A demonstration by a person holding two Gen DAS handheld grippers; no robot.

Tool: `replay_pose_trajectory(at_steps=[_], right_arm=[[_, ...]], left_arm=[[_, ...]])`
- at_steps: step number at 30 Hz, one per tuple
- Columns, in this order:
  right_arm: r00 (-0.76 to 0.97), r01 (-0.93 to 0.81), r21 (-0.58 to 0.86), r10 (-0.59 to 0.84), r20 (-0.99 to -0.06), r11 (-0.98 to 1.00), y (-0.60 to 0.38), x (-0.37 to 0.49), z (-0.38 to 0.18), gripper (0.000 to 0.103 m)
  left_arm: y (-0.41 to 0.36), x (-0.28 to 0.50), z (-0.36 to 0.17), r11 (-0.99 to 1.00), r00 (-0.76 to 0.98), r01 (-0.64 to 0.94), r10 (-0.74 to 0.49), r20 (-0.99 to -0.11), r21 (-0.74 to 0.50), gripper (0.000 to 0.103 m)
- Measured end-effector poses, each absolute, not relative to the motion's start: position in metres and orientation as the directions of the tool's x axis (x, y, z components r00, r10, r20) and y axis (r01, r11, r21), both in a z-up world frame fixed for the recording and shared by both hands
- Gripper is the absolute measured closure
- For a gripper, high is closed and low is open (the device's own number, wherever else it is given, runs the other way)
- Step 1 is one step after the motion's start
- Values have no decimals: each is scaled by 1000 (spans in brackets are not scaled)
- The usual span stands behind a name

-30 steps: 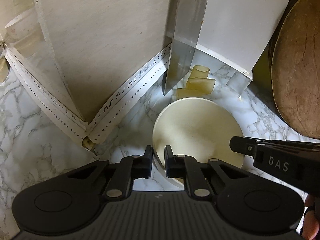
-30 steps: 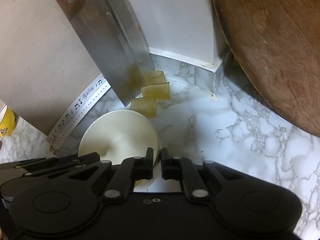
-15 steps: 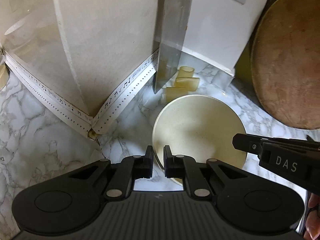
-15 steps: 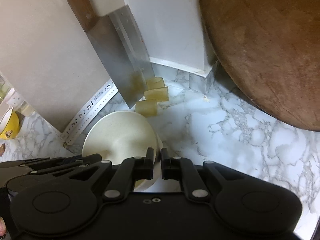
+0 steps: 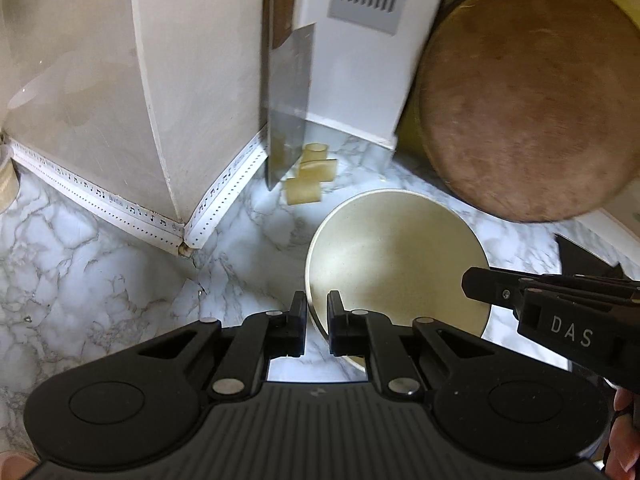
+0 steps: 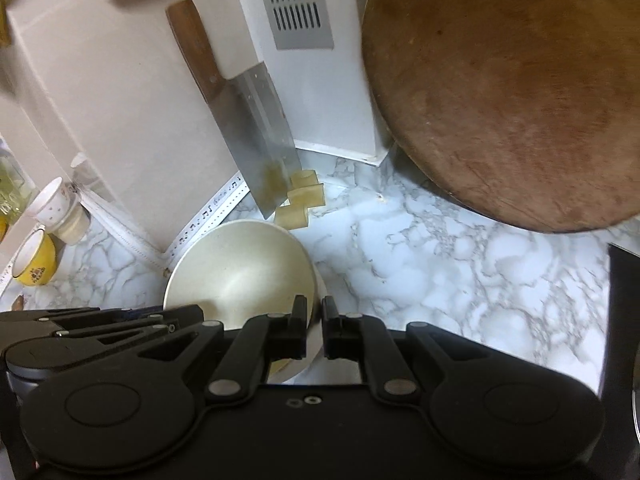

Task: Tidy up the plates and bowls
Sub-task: 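Lift the cream bowl with both grippers and carry it over the pink pot, then lower the cream bowl into the pink pot and open both grippers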

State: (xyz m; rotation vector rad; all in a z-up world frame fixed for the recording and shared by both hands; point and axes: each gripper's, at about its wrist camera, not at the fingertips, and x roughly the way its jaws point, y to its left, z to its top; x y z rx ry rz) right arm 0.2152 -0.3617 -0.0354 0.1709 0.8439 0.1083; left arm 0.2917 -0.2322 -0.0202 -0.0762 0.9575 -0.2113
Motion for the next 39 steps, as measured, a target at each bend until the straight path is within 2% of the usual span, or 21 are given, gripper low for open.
replay_pose_trajectory(at_steps=[11,22,39], right_arm=[[697,52,191,102,-710,980,-369,143,-13,95],[680,143,197,48,-732,970,-384,91,-22,95],[612,212,219,46,-790,952,-398,68,-58,95]], left_arm=[[-244,237,6,949,539,270,-290,-790,-164,94],[-268,202,-2,916,479,369,-334,-812,-159,94],[-293,190,-37,898,396,429,-282,-874,-96,93]])
